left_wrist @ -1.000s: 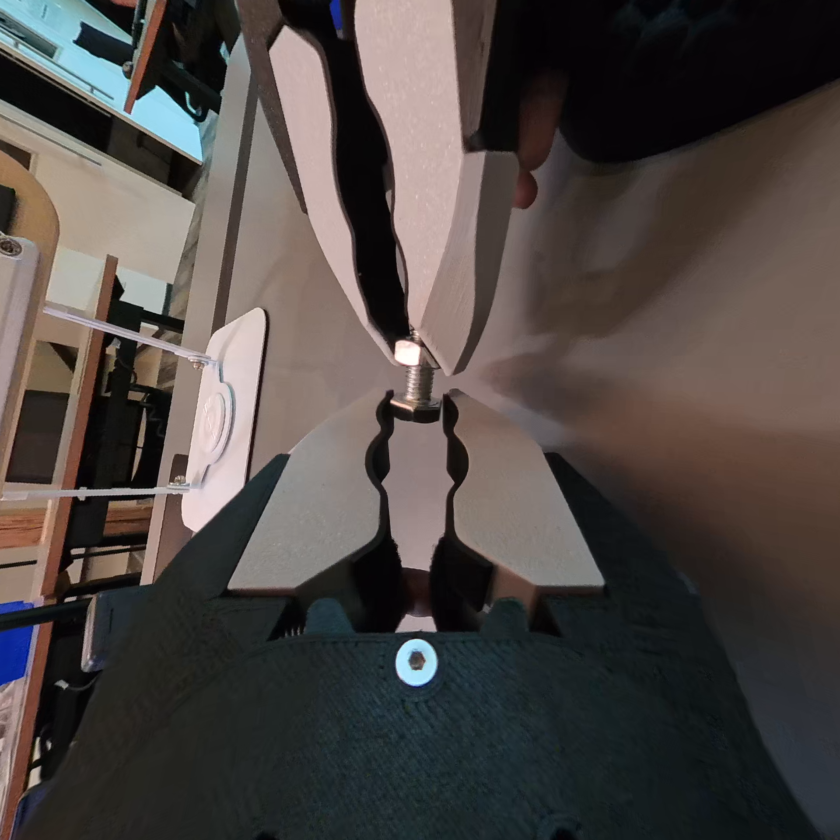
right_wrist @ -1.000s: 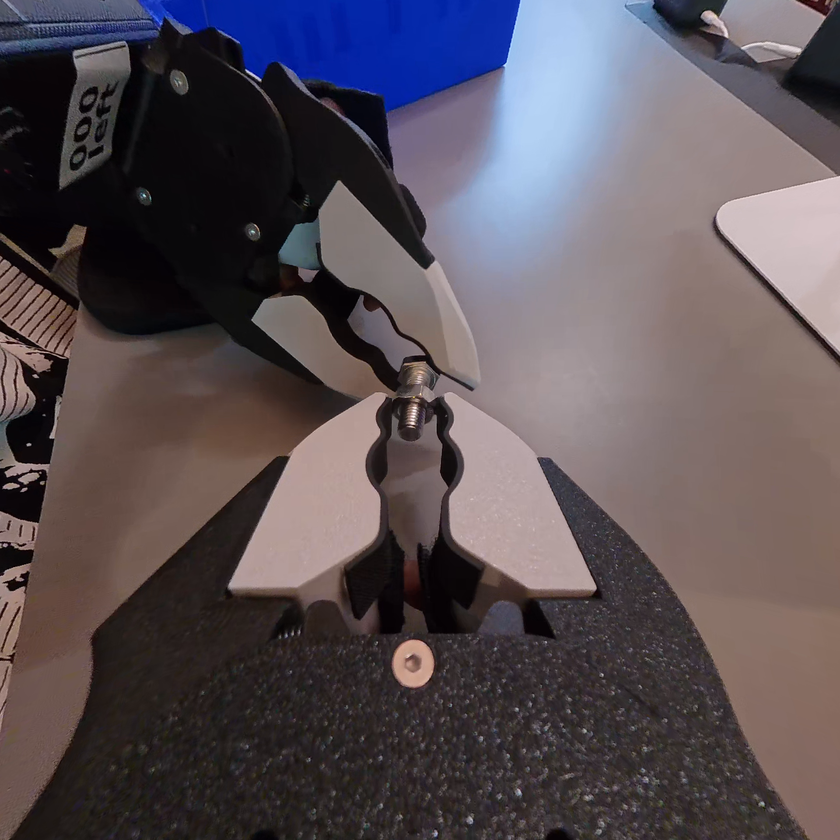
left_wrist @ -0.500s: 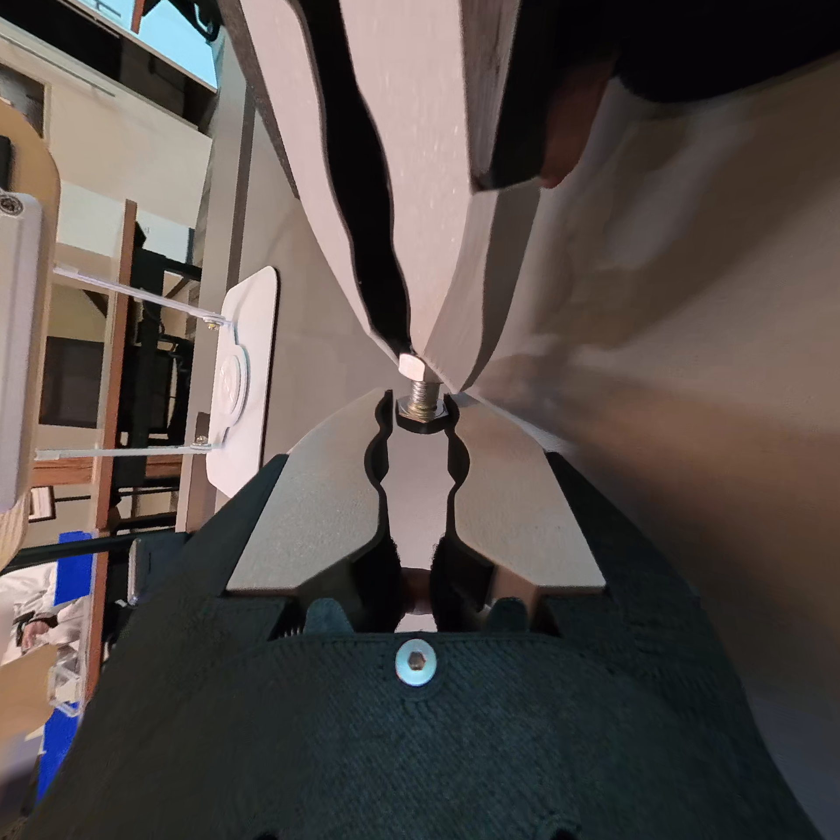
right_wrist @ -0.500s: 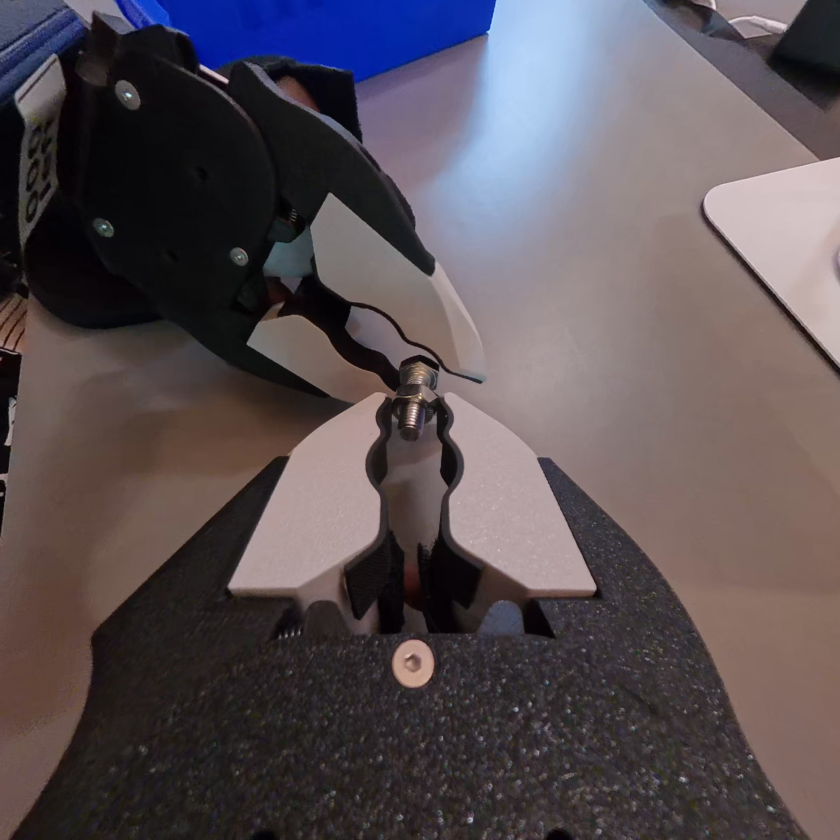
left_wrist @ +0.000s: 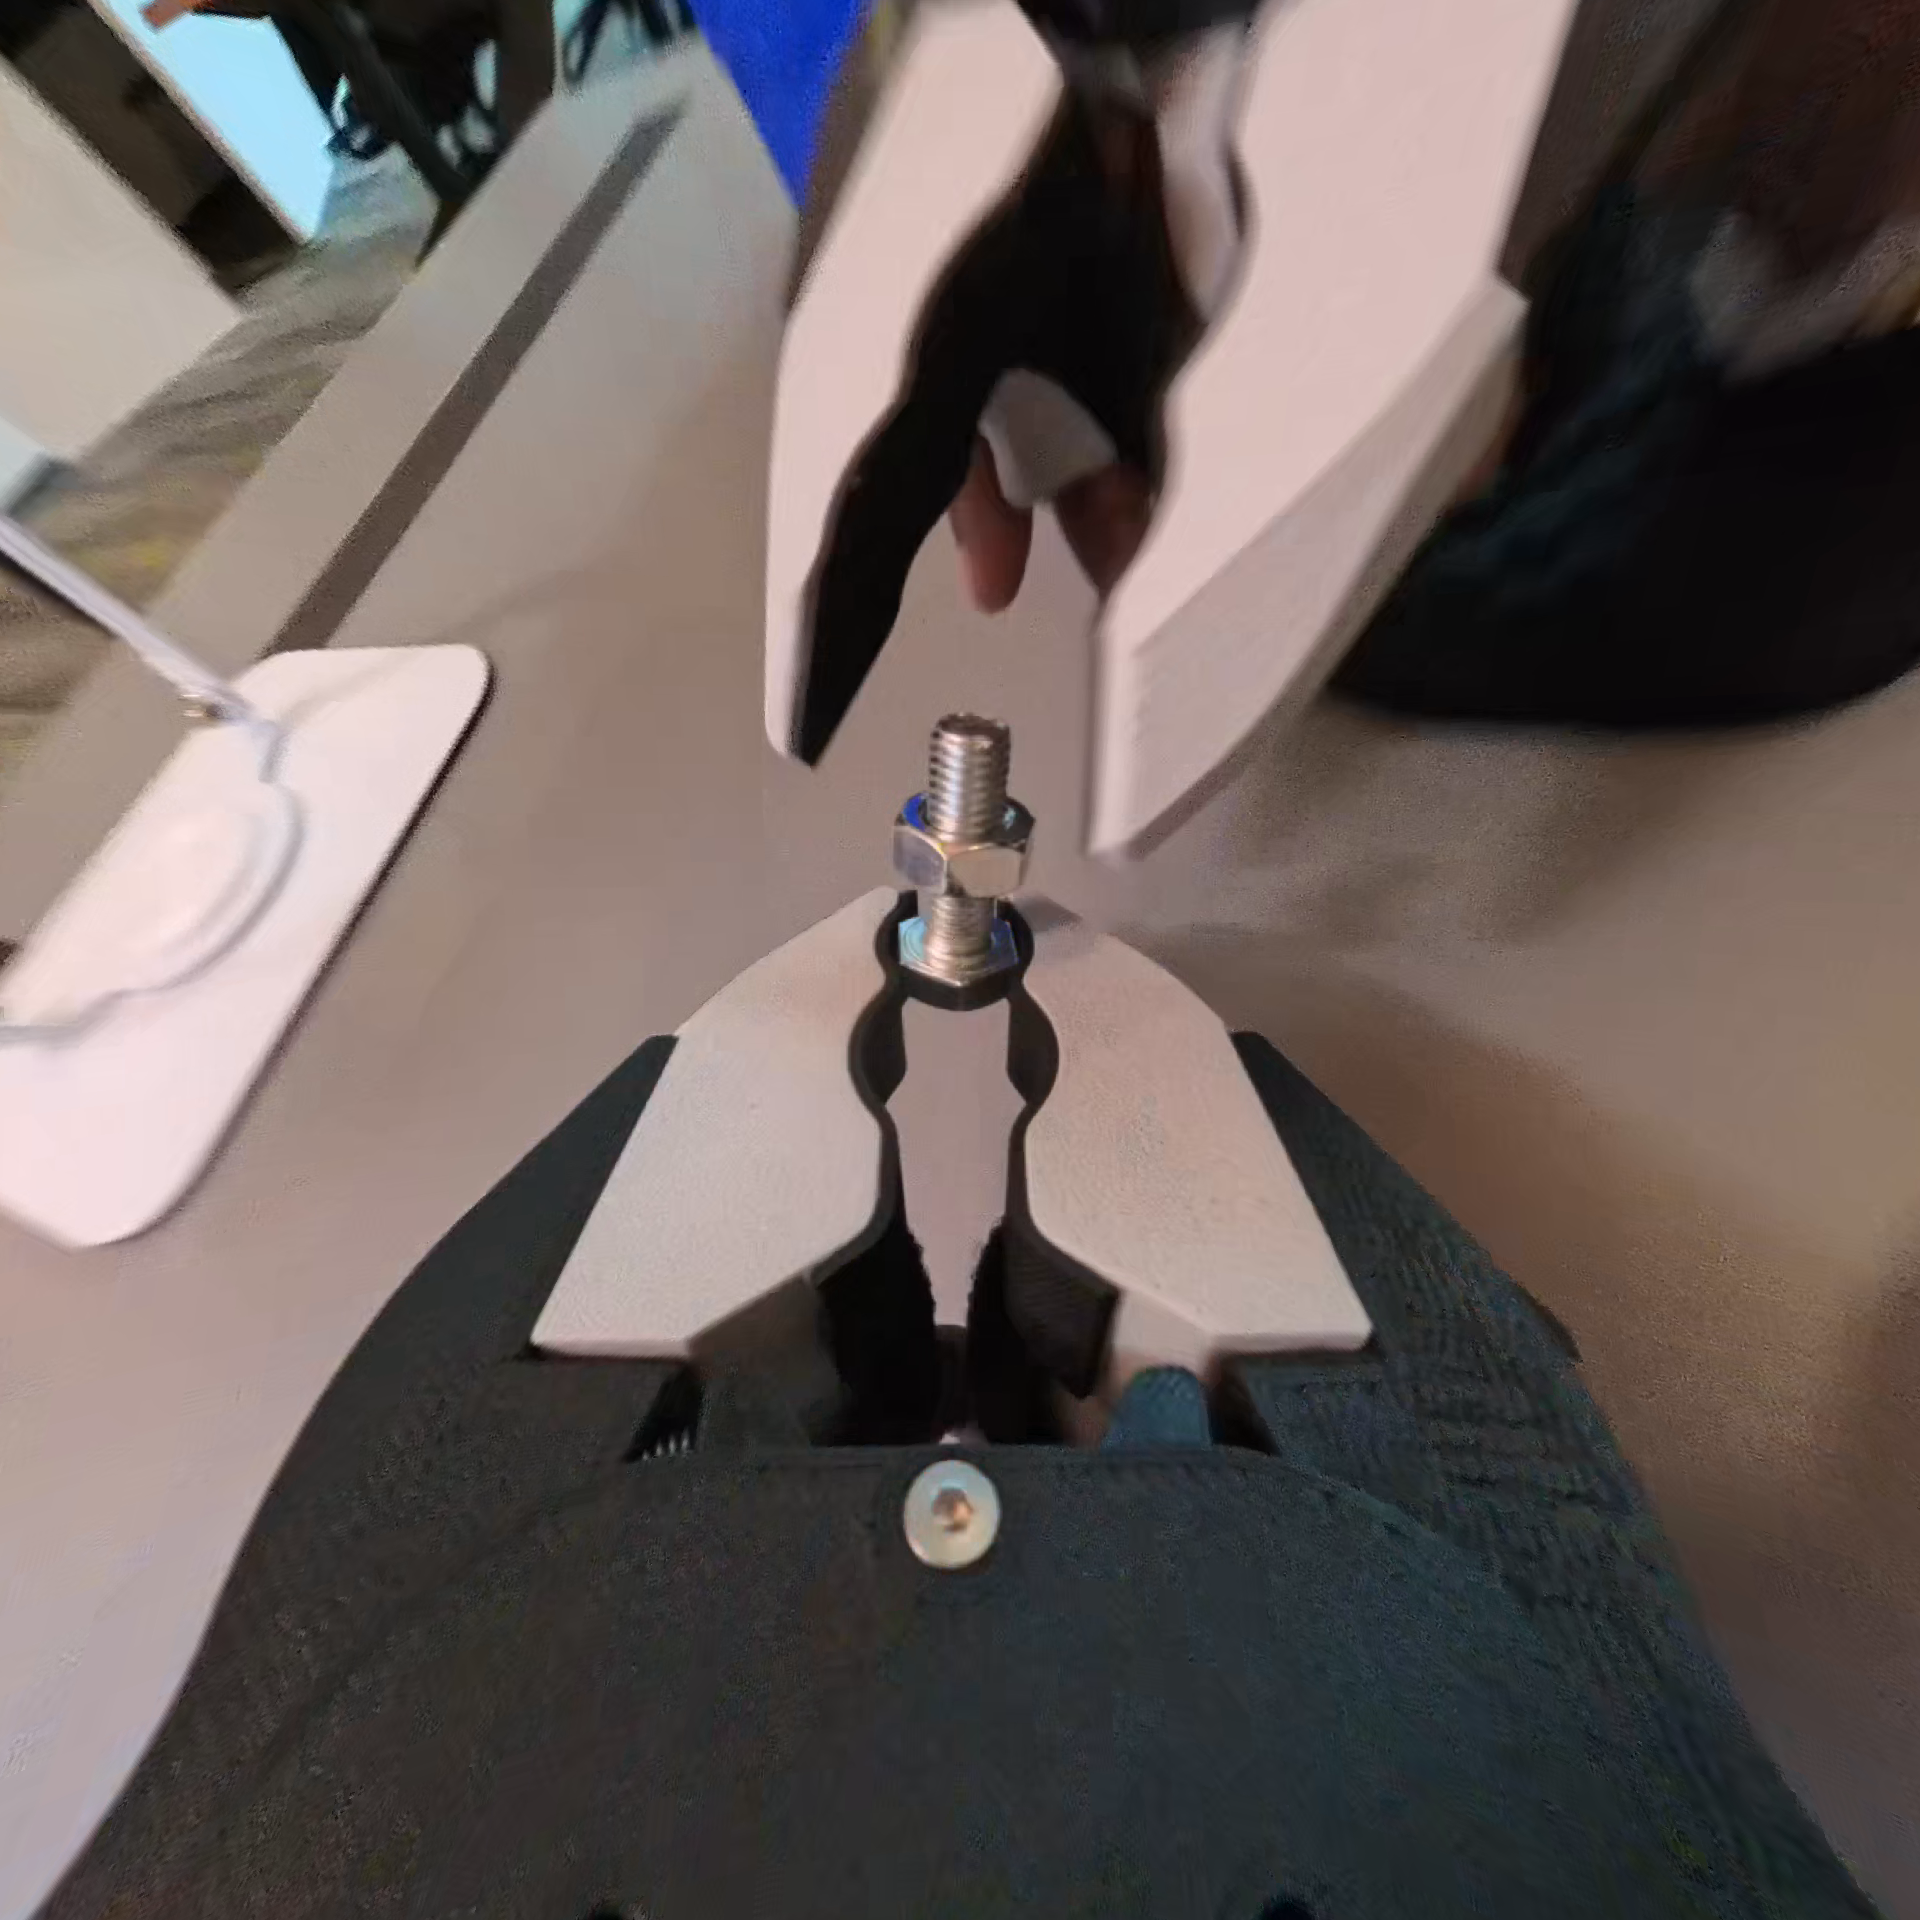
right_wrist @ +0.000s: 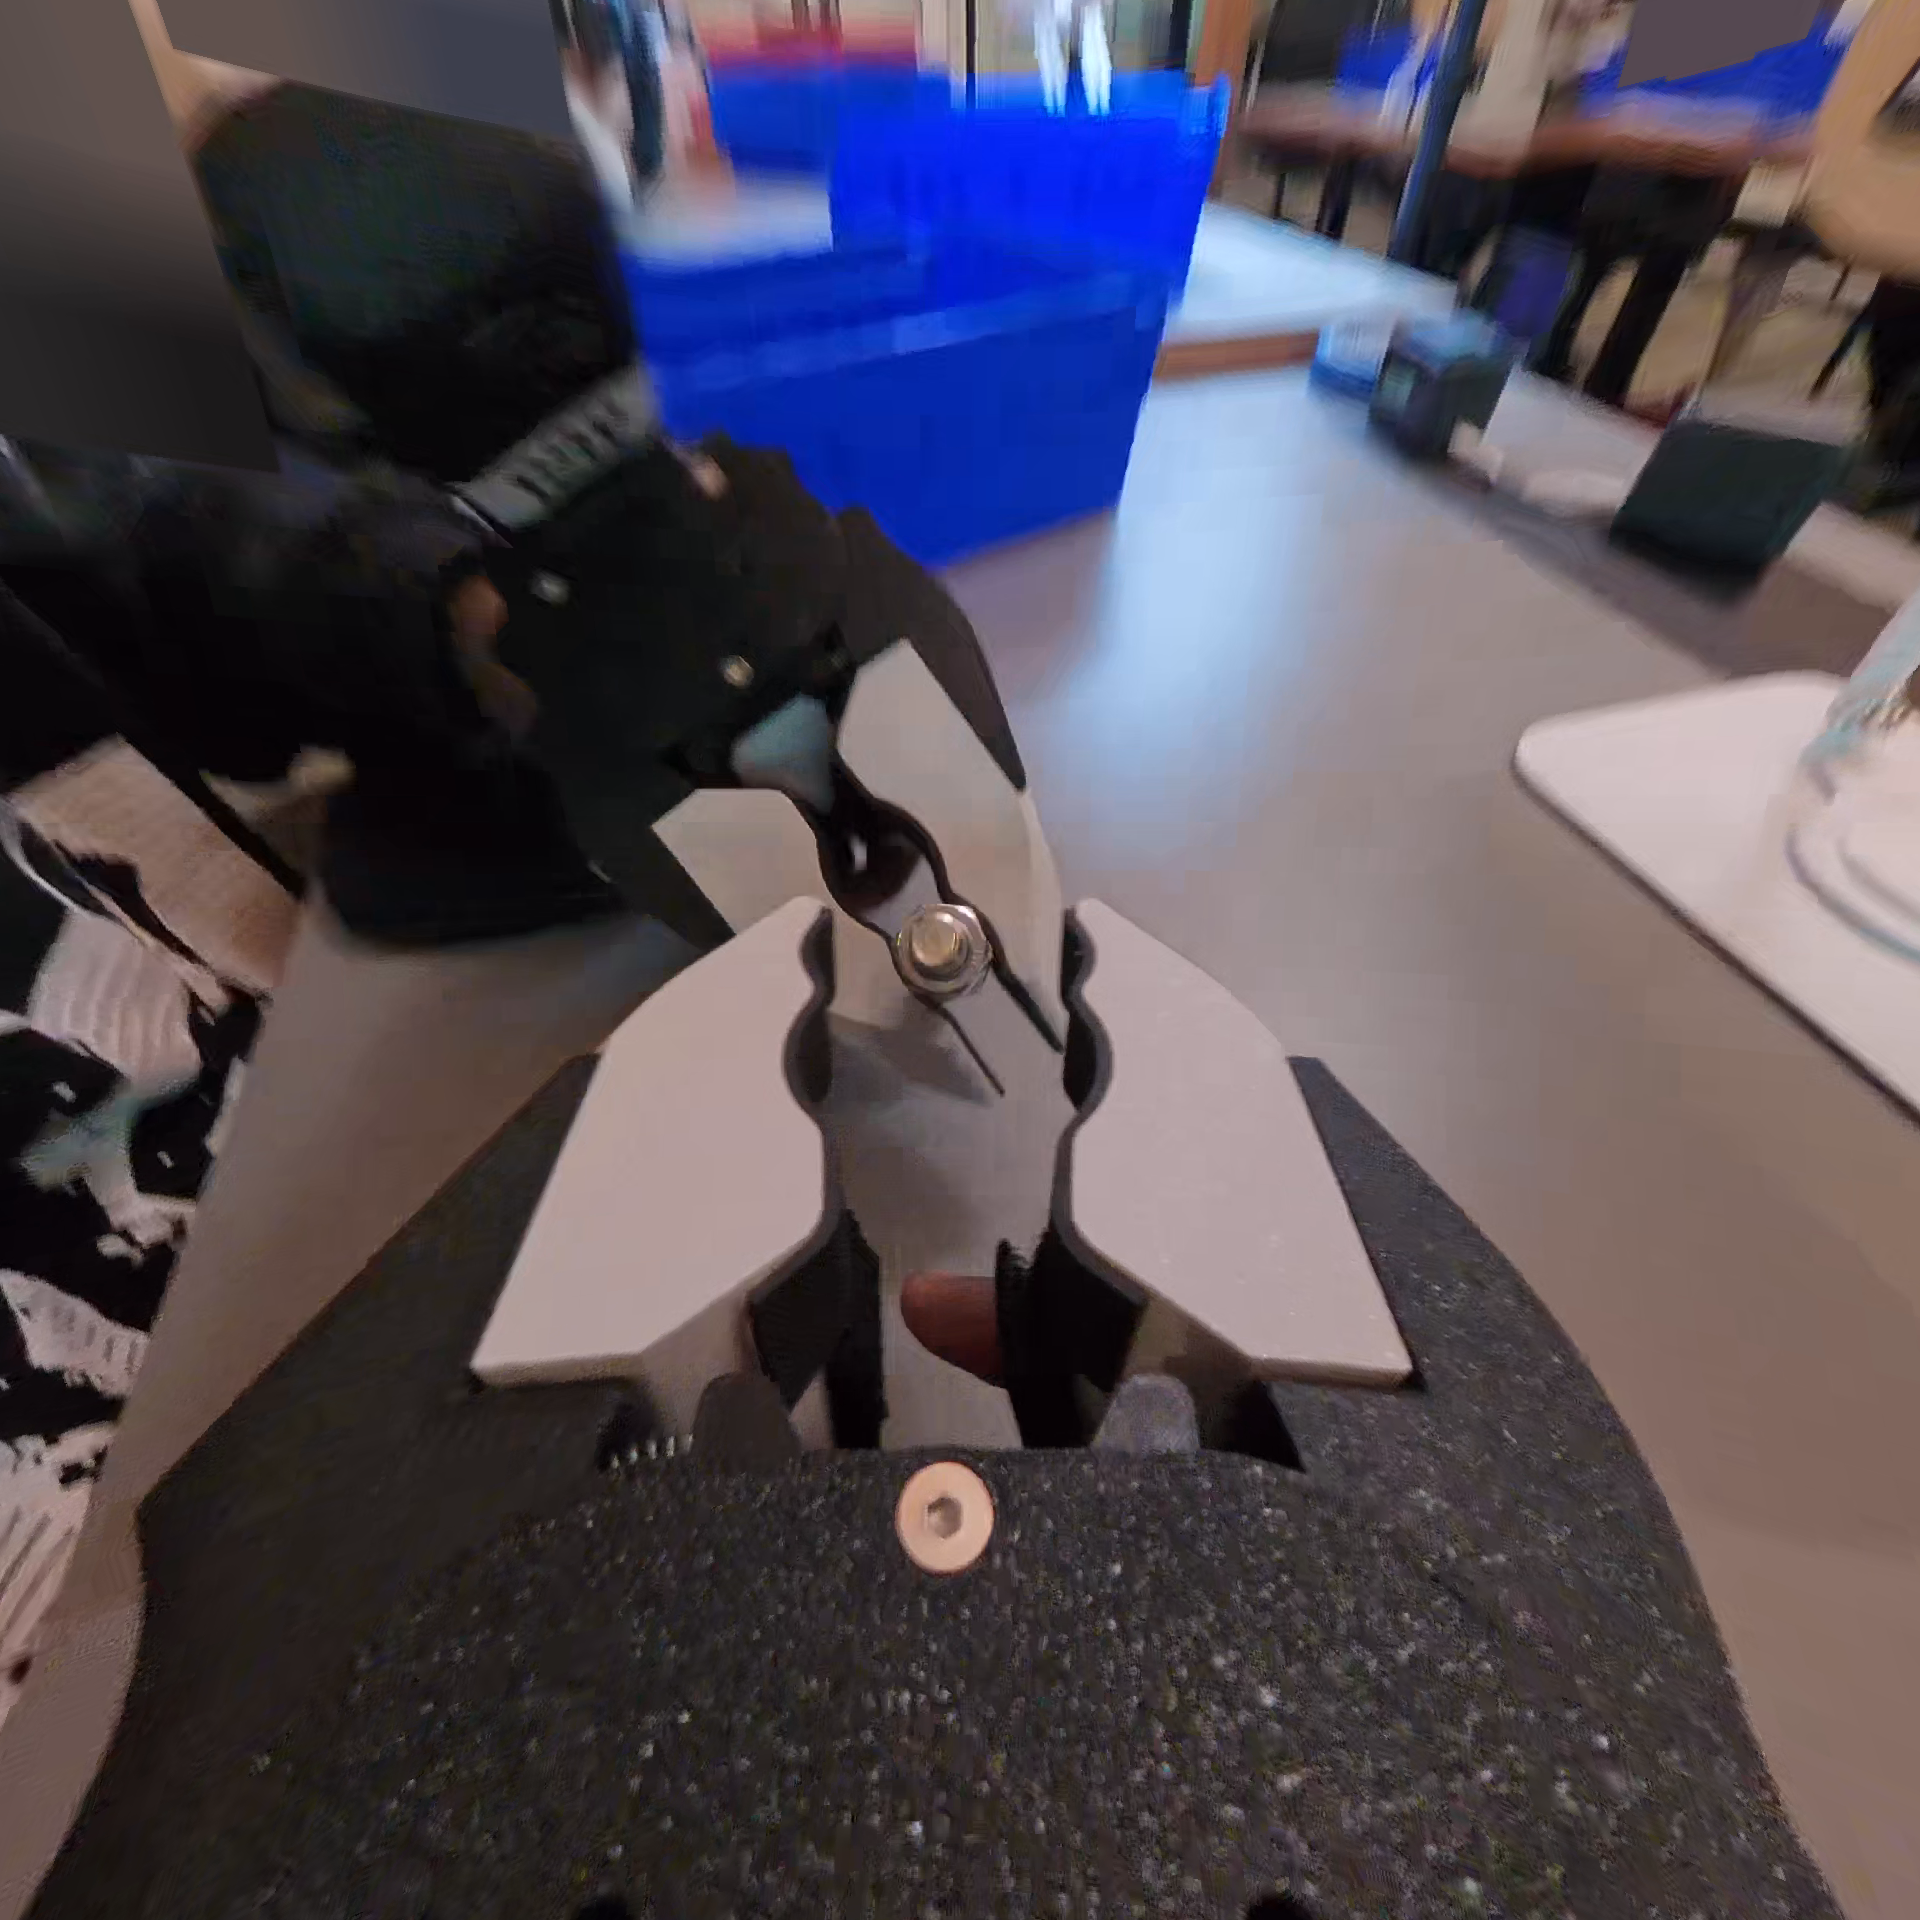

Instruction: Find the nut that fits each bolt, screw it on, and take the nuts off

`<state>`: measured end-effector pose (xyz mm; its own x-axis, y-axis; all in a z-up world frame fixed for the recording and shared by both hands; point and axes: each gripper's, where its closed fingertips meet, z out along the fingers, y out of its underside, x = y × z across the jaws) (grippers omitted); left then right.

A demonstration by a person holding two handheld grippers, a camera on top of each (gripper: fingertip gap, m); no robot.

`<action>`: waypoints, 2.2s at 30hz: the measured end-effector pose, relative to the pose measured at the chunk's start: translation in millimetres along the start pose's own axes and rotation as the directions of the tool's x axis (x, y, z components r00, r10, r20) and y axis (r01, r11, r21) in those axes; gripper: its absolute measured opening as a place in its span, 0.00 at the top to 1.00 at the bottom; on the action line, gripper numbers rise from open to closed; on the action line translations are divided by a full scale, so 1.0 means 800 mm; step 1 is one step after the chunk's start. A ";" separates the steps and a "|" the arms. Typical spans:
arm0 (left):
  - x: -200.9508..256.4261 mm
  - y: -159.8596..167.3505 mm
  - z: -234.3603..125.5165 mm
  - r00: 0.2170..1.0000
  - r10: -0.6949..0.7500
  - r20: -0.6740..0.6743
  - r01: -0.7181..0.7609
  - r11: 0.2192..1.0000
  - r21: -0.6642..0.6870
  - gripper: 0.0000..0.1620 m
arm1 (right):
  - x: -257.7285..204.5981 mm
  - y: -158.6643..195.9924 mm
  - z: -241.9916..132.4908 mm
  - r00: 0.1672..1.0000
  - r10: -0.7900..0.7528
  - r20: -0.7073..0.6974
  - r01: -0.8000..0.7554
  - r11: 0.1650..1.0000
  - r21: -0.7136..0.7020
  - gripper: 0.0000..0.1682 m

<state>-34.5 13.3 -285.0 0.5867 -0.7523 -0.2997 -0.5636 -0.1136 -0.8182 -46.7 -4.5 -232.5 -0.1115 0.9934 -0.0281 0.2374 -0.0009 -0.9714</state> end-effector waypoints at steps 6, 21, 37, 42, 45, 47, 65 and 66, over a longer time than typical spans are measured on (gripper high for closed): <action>0.017 -0.062 -0.028 0.839 -0.369 -0.399 0.492 0.827 0.271 0.91 | -0.001 -0.035 -0.001 0.997 0.078 0.021 -0.080 0.972 0.220 0.56; 0.023 -0.079 -0.045 0.759 -0.371 -0.535 0.589 0.742 0.321 0.91 | -0.005 -0.046 -0.011 0.988 0.121 0.096 -0.143 0.951 0.274 0.82; 0.043 -0.070 -0.037 0.808 -0.295 -0.509 0.485 0.824 0.293 0.91 | -0.019 -0.038 0.008 0.987 0.102 0.123 -0.128 0.965 0.230 0.69; 0.027 -0.073 -0.045 0.810 -0.314 -0.495 0.509 0.795 0.329 0.91 | -0.010 -0.046 -0.010 0.984 0.125 0.123 -0.154 0.952 0.264 0.80; 0.016 -0.073 -0.051 0.808 -0.329 -0.488 0.525 0.778 0.345 0.91 | 0.008 -0.053 -0.024 0.985 0.158 0.069 -0.172 0.929 0.327 0.97; 0.015 -0.072 -0.050 0.812 -0.329 -0.482 0.520 0.782 0.343 0.91 | 0.006 -0.055 -0.025 0.981 0.170 0.094 -0.192 0.921 0.340 0.97; 0.027 -0.069 -0.042 0.823 -0.311 -0.475 0.490 0.812 0.318 0.91 | -0.011 -0.044 -0.007 0.987 0.118 0.110 -0.142 0.957 0.255 0.78; 0.022 -0.069 -0.045 0.822 -0.320 -0.471 0.500 0.802 0.327 0.91 | -0.006 -0.046 -0.012 0.988 0.122 0.094 -0.144 0.952 0.272 0.83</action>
<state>-14.1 -16.7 -227.2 0.3891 -0.8875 0.2468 0.0313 -0.2550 -0.9664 -45.9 -8.2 -194.4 -0.1715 0.9706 -0.1689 -0.0204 -0.1749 -0.9844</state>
